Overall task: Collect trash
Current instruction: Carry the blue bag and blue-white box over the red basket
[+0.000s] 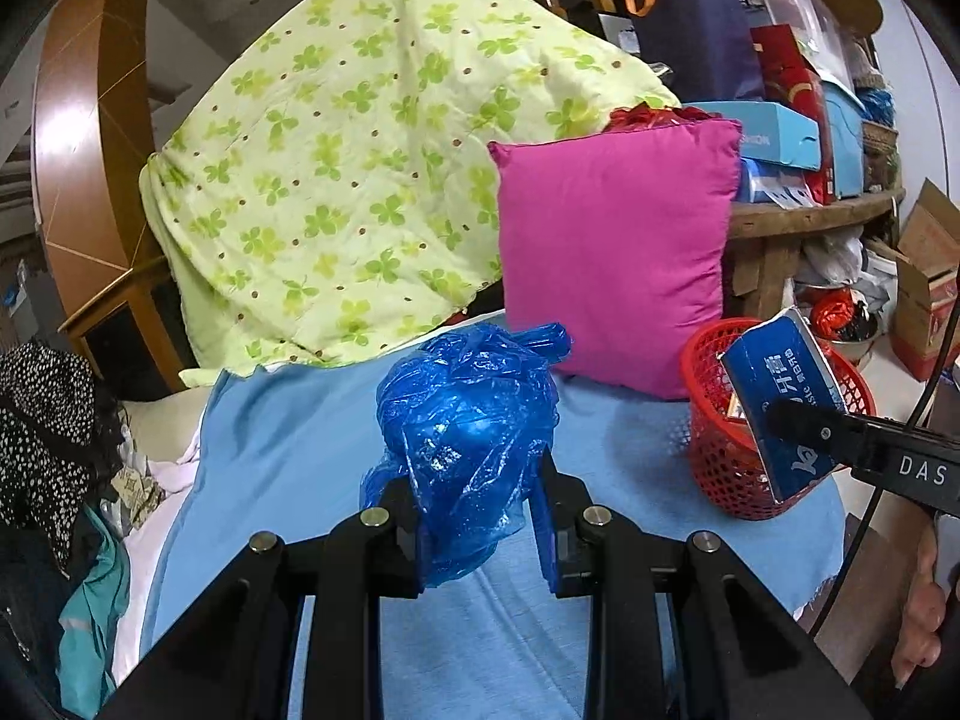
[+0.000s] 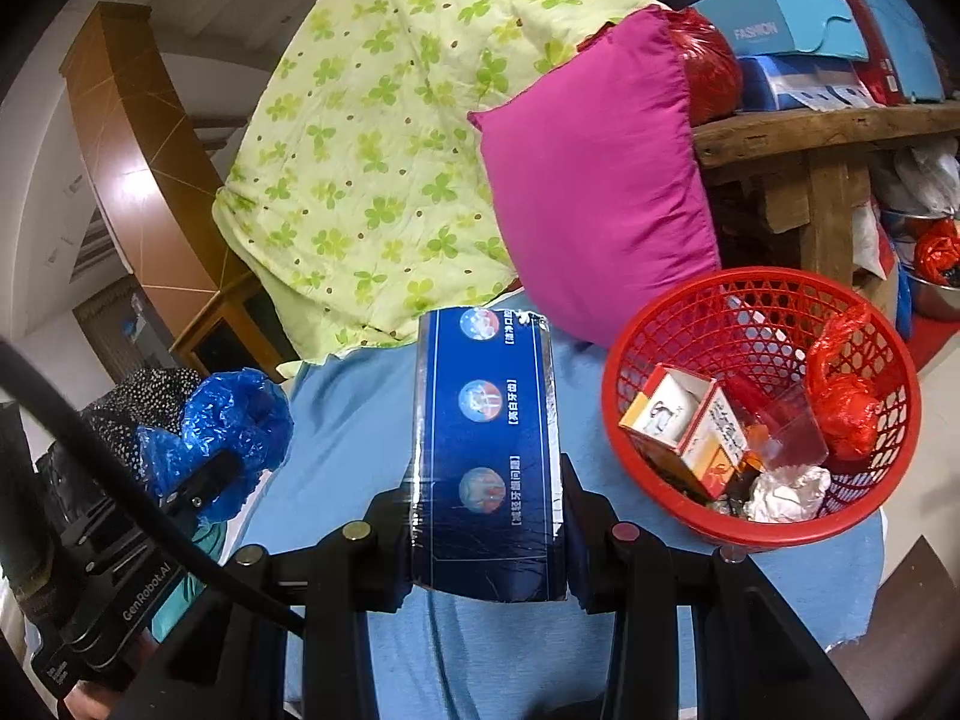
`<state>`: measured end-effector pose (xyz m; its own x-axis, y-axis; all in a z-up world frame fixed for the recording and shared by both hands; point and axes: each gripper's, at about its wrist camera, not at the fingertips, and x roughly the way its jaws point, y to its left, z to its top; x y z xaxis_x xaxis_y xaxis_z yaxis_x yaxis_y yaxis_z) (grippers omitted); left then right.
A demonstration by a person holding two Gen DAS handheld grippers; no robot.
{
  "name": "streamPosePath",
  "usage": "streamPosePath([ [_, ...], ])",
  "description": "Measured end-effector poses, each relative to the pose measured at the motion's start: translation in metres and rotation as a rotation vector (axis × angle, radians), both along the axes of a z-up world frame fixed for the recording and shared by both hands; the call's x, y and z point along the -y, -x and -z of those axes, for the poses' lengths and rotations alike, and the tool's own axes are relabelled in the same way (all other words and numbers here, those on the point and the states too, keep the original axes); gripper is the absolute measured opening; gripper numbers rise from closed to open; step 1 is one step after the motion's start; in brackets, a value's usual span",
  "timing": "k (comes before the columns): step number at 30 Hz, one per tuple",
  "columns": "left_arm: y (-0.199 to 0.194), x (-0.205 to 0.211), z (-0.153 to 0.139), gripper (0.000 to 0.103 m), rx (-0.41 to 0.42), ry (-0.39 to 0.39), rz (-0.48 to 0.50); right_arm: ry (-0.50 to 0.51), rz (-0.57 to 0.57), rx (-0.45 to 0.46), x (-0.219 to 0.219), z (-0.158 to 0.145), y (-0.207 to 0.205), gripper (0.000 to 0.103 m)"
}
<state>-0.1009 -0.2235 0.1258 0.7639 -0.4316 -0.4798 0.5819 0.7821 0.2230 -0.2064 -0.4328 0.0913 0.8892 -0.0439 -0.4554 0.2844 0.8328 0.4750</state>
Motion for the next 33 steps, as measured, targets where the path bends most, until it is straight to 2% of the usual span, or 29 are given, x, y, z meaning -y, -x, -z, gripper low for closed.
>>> streamPosePath([
  [33, 0.017, 0.045, -0.003, 0.029, 0.009, -0.038, 0.102, -0.026, 0.088, 0.016, 0.037, 0.001, 0.031, 0.041],
])
